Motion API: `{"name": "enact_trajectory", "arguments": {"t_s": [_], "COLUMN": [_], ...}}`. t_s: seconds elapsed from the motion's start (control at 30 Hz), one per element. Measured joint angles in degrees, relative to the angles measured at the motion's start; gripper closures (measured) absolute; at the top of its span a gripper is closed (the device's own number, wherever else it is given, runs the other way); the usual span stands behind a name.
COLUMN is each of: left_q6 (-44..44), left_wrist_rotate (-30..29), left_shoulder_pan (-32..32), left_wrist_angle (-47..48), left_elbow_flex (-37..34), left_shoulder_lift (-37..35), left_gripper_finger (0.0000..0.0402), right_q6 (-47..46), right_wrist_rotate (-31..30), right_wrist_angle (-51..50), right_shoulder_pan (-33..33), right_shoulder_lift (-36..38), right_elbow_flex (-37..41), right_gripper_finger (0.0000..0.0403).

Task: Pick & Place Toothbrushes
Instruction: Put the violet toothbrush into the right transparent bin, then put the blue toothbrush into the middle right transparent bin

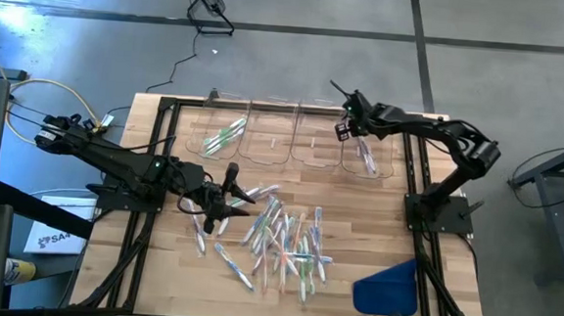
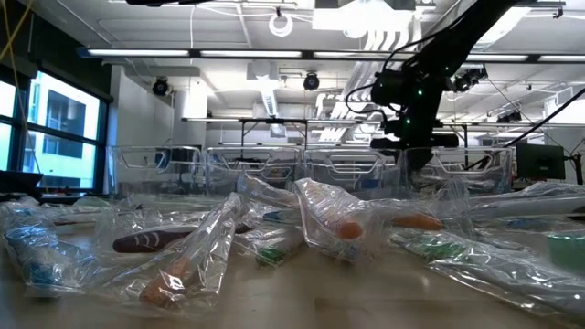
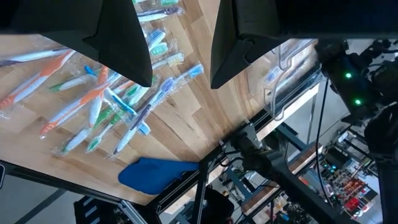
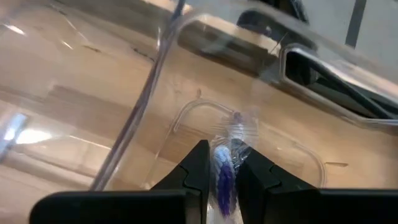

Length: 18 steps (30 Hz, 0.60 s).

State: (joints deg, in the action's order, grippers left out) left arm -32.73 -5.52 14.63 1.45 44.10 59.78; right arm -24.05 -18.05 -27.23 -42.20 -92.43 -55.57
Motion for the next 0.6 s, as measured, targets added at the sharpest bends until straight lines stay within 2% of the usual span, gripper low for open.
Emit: {"name": "enact_trajectory", "arguments": {"t_s": [0.13,0.47,0.6], "left_q6": [0.00,0.02,0.02], "left_wrist_rotate": [0.00,-0.22,-0.20], "left_shoulder_pan": [0.00,0.00,0.00], "left_wrist_angle": [0.00,0.00,0.02], "left_elbow_flex": [0.01,-0.01,-0.01], "left_shoulder_lift": [-0.01,-0.01,-0.01], "left_gripper_finger": [0.0242,0.0242,0.0242], "right_q6": [-0.22,2.46,3.35], "right_wrist_rotate": [0.53,0.23,1.90], "right_wrist_angle": [0.03,0.00,0.00], "right_shoulder_pan": [-0.24,-0.19,-0.19], "right_shoulder_lift": [-0.12,-0.12,1.07], "right_elbow_flex": [0.00,0.00,0.00], "right_gripper_finger": [0.0348,0.0228,0.0205]}}
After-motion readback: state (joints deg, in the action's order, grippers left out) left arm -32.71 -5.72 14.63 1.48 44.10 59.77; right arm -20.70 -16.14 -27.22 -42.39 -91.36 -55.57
